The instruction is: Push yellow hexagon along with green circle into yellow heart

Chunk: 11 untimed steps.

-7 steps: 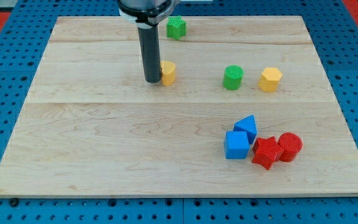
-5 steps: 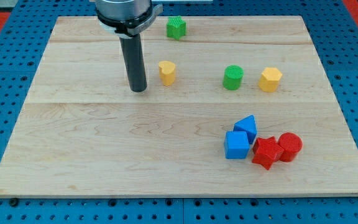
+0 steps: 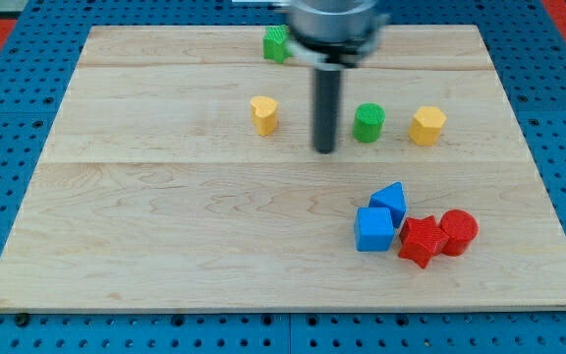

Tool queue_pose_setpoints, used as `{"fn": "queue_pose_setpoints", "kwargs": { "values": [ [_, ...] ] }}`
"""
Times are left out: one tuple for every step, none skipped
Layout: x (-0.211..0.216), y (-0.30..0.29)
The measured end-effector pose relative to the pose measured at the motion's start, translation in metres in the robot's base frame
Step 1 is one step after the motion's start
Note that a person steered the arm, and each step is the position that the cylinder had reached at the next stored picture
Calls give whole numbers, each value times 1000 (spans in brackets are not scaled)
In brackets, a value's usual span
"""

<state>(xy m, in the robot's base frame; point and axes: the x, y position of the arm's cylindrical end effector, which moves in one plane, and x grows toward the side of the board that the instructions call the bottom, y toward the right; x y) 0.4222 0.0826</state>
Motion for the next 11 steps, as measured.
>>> {"fn": "queue_pose_setpoints", "kwargs": {
  "values": [
    [0,74],
    [-2,115],
    [-14,133],
    [-31,141],
    [-36,124],
    [-27,50],
    [-24,10],
    [-28,-24],
    [-46,-54],
    [-53,-92],
    [-66,-87]
  ]
}}
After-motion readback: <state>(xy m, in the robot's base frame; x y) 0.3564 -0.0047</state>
